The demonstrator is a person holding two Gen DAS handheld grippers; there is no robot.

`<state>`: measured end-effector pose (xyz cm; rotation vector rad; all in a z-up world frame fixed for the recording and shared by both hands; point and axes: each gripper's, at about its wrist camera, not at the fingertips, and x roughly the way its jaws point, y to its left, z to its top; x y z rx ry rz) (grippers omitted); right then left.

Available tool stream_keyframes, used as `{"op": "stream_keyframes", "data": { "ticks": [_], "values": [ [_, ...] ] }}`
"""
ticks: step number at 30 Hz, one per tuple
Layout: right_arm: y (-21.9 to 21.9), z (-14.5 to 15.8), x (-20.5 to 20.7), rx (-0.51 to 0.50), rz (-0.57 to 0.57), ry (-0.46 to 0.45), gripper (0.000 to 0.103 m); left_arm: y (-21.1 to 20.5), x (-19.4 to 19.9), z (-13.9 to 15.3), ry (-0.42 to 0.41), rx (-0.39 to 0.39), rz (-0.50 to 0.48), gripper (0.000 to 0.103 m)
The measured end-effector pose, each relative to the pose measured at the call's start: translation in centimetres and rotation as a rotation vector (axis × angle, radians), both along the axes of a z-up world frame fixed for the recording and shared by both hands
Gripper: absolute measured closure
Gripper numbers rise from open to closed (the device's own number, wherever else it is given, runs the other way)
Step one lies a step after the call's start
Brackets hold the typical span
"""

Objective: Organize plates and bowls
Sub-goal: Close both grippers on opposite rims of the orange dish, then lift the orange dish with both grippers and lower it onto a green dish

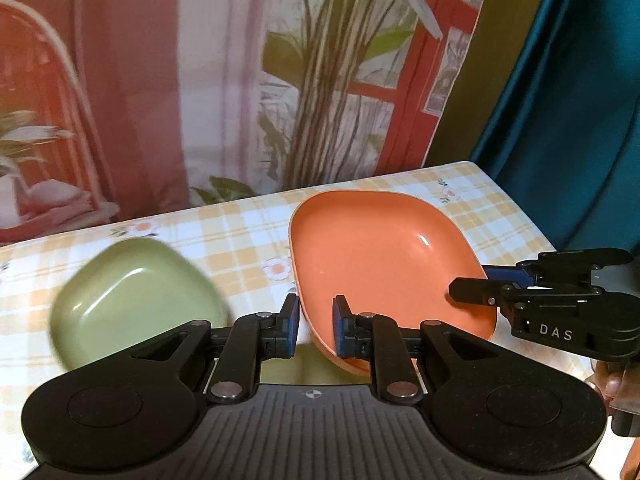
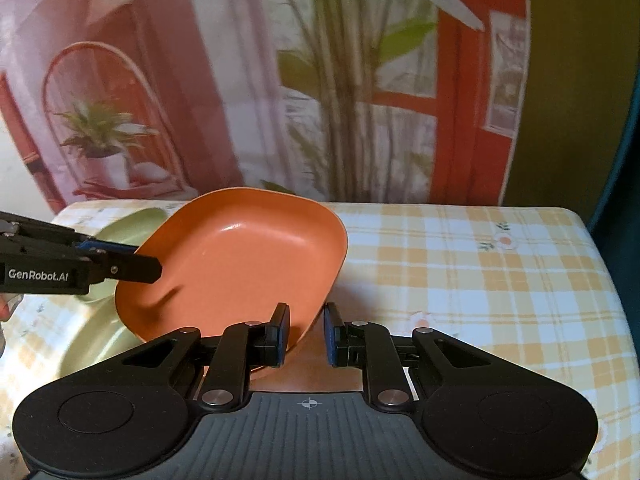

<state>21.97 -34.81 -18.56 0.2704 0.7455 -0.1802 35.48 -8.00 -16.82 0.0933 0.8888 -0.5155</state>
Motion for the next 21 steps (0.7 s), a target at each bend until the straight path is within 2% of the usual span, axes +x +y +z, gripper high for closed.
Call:
{"op": "stream_keyframes", "data": {
  "ticks": [8, 21],
  "values": [
    [5.4, -0.2, -0.4, 0.012, 0.078, 0.031, 0.086, 4.4, -3.1, 0.9, -0.01, 0.016, 0.043, 0.084],
    [9.8, -2.1, 0.3, 0.011, 0.102, 0.103, 0.086, 7.9, -5.0, -1.1, 0.007, 0.029, 0.087, 0.084]
  ]
}}
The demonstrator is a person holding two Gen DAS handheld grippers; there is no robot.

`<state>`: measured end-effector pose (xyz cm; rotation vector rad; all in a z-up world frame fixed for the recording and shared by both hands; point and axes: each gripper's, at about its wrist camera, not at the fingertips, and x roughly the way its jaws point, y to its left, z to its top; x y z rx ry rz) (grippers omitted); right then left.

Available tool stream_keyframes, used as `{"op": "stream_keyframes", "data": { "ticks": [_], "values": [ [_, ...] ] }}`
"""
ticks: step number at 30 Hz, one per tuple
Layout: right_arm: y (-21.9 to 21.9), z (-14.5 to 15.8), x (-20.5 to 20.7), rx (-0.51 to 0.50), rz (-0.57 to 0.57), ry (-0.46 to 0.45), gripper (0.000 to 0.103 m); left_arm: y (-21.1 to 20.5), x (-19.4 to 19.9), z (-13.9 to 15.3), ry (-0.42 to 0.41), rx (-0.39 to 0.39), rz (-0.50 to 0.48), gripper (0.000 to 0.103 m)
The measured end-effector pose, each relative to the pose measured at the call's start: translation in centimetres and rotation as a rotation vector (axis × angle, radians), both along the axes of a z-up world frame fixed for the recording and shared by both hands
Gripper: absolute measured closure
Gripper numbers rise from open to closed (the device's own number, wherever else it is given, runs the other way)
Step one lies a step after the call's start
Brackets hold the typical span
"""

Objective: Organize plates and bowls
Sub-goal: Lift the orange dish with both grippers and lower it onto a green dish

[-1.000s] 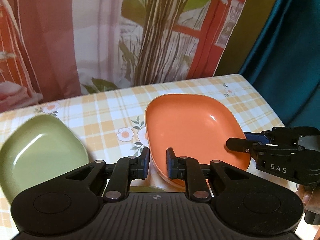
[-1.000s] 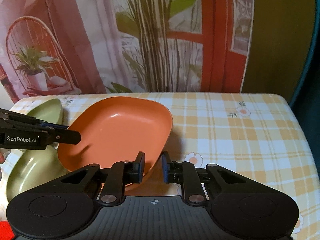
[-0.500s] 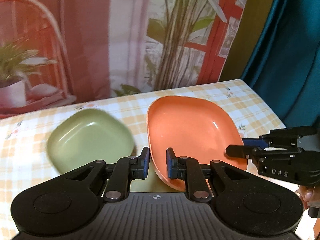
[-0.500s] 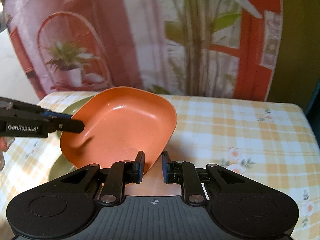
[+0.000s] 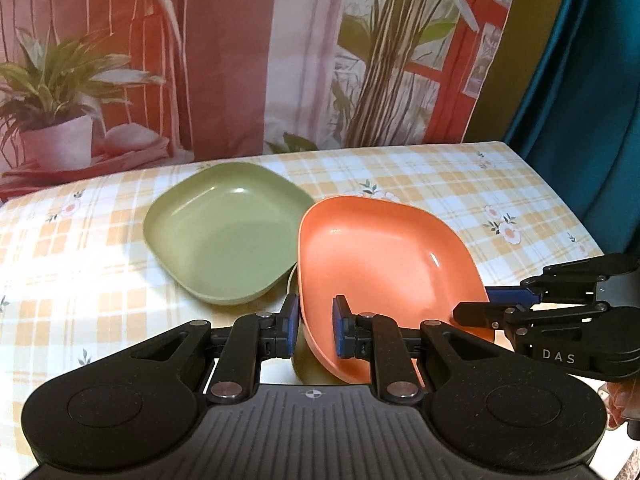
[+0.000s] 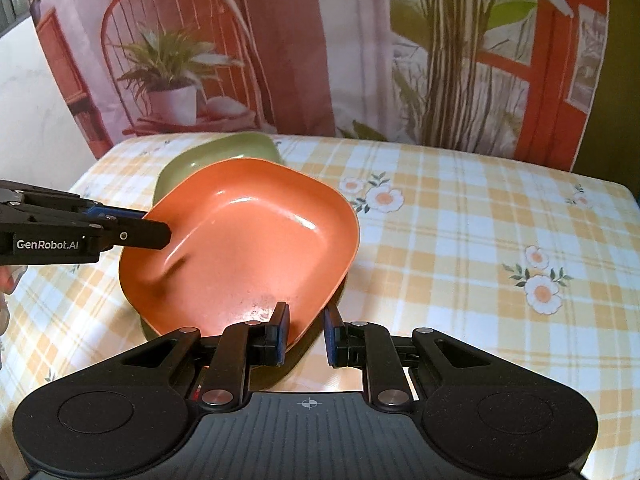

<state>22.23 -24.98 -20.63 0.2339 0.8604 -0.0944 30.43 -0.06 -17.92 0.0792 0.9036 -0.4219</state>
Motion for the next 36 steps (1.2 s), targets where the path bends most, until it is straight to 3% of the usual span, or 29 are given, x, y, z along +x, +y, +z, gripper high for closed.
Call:
{"op": "stream_keyframes", "data": {
  "ticks": [12, 23, 36],
  "values": [
    [0.2, -0.5, 0.2, -0.016, -0.003, 0.038, 0.086, 0.3, -0.2, -2.1, 0.054, -0.014, 0.012, 0.084],
    [0.4, -0.4, 0.5, -0.032, 0.016, 0.07, 0.085, 0.5, -0.4, -2.2, 0.071, -0.029, 0.015, 0.084],
    [0.5, -0.1, 0.3, -0.045, 0.011, 0.073, 0.084, 0.7, -0.9, -1.7, 0.024, -0.007, 0.026, 0.084]
  ]
}}
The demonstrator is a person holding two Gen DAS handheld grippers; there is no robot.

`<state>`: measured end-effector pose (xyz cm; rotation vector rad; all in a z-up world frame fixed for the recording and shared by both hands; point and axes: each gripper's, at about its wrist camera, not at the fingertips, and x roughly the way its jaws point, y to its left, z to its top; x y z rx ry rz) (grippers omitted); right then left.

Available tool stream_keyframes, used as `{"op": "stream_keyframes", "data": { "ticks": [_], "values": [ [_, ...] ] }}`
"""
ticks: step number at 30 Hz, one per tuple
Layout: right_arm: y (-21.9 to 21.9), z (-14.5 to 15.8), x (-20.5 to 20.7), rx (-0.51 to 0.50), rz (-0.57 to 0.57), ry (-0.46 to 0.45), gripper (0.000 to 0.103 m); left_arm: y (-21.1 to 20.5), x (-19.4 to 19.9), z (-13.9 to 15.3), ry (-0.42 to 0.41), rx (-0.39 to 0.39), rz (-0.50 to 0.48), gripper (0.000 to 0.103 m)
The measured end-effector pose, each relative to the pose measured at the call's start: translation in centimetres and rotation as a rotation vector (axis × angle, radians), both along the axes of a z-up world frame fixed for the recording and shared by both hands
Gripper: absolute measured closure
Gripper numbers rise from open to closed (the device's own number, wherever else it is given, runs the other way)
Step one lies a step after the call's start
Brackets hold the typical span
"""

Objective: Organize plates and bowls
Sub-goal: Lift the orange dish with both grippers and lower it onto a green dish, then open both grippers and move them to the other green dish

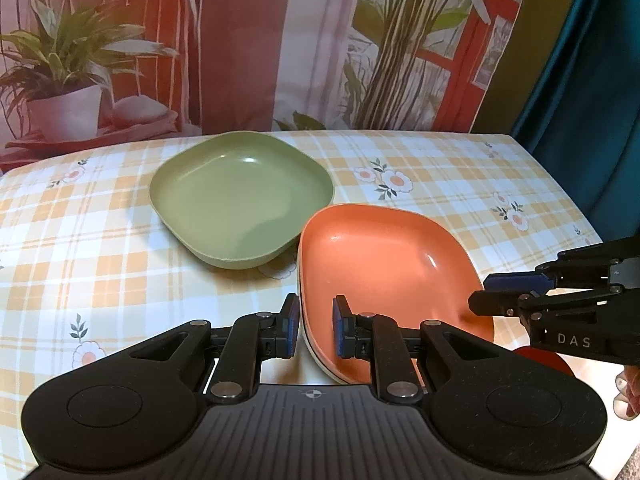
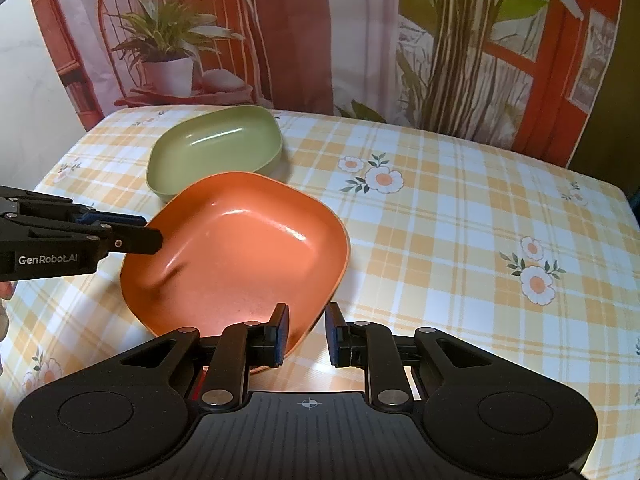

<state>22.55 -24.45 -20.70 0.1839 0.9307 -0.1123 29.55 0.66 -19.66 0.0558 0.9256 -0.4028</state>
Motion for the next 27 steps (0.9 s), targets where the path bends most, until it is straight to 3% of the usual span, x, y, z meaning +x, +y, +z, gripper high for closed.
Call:
{"op": "stream_keyframes", "data": {
  "ticks": [5, 23, 27],
  "values": [
    [0.1, 0.0, 0.0, -0.006, 0.006, 0.003, 0.084, 0.0, -0.3, 0.1, -0.019, 0.017, 0.001, 0.084],
    [-0.6, -0.7, 0.3, -0.001, -0.01, 0.016, 0.084, 0.4, -0.1, -1.2, 0.03, 0.009, 0.016, 0.085],
    [-0.6, 0.6, 0.5, -0.001, 0.032, -0.006, 0.082, 1.0, 0.0, -0.2, 0.031, -0.004, 0.022, 0.085]
  ]
}}
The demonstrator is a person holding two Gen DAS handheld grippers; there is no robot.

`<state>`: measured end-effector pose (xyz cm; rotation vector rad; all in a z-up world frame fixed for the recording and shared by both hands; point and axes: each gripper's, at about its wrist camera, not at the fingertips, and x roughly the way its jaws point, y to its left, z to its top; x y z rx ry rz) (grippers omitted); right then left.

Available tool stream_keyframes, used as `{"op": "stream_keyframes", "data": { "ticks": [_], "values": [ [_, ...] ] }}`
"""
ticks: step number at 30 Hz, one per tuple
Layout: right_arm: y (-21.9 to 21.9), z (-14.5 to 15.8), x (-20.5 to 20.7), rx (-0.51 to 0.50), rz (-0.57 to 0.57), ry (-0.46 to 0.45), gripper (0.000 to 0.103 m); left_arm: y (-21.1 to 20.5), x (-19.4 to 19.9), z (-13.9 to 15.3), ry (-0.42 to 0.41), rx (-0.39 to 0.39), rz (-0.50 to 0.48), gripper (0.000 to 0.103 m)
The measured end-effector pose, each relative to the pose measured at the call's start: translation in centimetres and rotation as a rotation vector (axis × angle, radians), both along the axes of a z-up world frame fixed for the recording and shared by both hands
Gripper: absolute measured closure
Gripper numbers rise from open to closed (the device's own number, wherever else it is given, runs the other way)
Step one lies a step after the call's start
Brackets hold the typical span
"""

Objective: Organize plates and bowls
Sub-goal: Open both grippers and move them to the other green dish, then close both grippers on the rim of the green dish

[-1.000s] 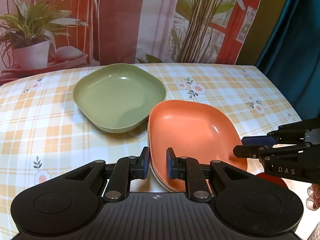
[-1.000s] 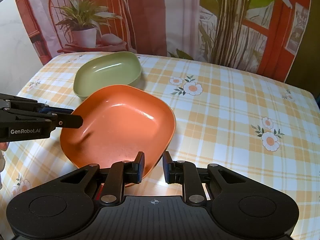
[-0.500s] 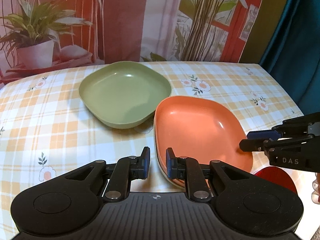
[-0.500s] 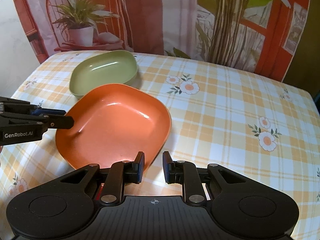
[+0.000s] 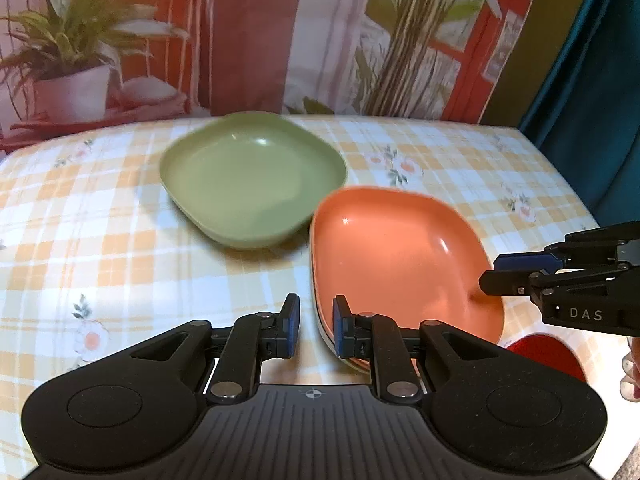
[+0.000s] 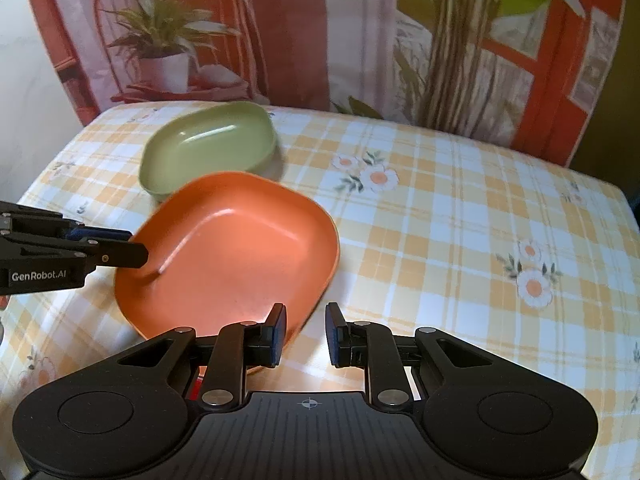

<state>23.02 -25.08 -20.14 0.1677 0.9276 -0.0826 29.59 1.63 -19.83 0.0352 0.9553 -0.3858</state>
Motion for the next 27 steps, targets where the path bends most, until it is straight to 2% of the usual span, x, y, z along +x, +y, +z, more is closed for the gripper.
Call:
{"op": "stream_keyframes", "data": {
  "ticks": [3, 8, 13, 15, 18, 22, 27],
  "values": [
    [-0.3, 1.9, 0.6, -0.011, 0.024, -0.038, 0.081, 1.1, 0.3, 1.9, -0.033, -0.037, 0.007, 0.084],
    [-1.0, 5.0, 2.6, -0.021, 0.04, -0.113, 0.081, 3.3, 1.6, 5.0, -0.082, -0.111, 0.075, 0.084],
    [-1.5, 6.6, 5.6, -0.015, 0.042, -0.17, 0.08, 4.9, 3.8, 6.4, -0.124, -0.1, 0.166, 0.084],
    [-1.7, 6.6, 7.0, -0.004, 0.036, -0.182, 0.08, 5.6, 4.9, 6.4, -0.134, -0.097, 0.22, 0.084],
    [-1.9, 6.1, 9.0, 0.011, 0.026, -0.181, 0.08, 6.3, 6.7, 5.6, -0.104, -0.108, 0.277, 0.084],
    [-1.8, 4.6, 11.9, 0.023, 0.017, -0.159, 0.08, 5.8, 8.3, 3.3, -0.057, -0.068, 0.307, 0.085],
    [-1.9, 2.0, 15.2, 0.033, 0.005, -0.111, 0.08, 5.8, 9.2, 0.8, -0.008, -0.071, 0.326, 0.085]
  ]
}}
